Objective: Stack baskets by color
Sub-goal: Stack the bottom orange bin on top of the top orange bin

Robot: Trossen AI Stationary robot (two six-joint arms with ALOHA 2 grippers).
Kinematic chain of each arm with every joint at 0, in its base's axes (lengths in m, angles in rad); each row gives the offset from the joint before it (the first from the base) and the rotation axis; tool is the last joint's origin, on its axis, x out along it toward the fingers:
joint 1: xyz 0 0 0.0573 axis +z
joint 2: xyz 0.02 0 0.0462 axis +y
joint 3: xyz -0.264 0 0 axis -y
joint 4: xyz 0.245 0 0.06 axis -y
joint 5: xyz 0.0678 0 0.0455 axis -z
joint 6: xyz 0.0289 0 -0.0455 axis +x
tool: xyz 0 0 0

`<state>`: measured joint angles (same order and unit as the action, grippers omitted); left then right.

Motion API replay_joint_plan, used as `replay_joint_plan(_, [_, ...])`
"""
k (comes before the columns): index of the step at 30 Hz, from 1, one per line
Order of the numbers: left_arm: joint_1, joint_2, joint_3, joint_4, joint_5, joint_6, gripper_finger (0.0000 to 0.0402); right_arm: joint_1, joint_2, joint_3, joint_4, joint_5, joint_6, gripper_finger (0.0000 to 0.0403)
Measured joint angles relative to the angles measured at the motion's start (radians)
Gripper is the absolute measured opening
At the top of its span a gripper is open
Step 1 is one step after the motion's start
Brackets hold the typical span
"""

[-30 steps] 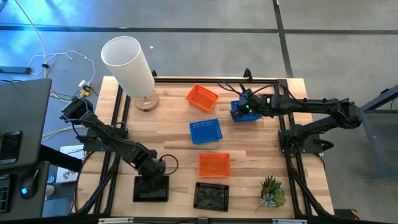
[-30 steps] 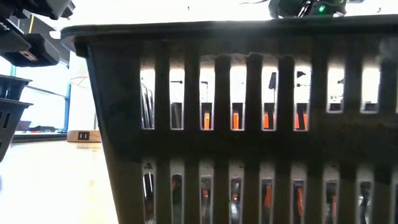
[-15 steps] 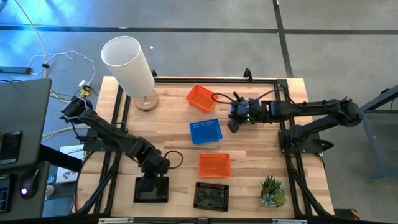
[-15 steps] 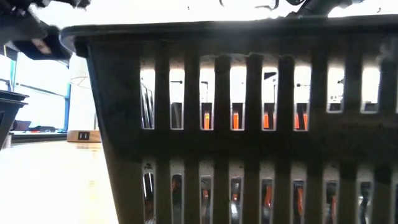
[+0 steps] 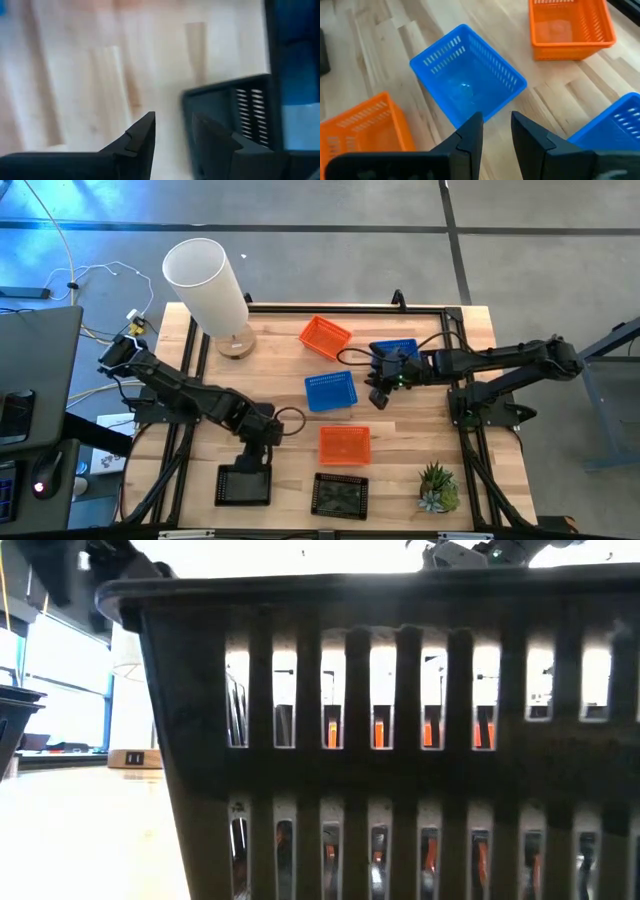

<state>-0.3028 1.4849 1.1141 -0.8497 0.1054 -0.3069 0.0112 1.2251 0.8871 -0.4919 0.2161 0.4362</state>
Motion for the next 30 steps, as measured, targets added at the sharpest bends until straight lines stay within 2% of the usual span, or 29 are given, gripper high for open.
replay_joint_plan(6, [0.039, -0.006, 0.0, -0.058, -0.129, 0.063, 0.0115, 0.031, 0.0, 0.0, 0.021, 0.015, -0.019, 0.0098])
replay_joint_plan(13, [0.062, -0.071, -0.019, -0.108, -0.286, 0.076, 0.0115, 0.058, 0.005, 0.002, 0.074, 0.013, -0.043, 0.0145])
replay_joint_plan(18, [0.089, -0.151, -0.063, -0.108, -0.32, 0.053, 0.0115, 0.076, 0.04, 0.001, 0.111, -0.007, -0.084, 0.0164])
replay_joint_plan(24, [0.127, -0.219, -0.087, -0.081, -0.351, 0.049, 0.0115, 0.11, 0.109, 0.002, 0.213, -0.12, -0.177, 0.0161])
replay_joint_plan(30, [0.18, -0.231, -0.105, 0.001, -0.353, 0.049, 0.0115, 0.141, 0.196, 0.002, 0.225, -0.168, -0.221, 0.0156])
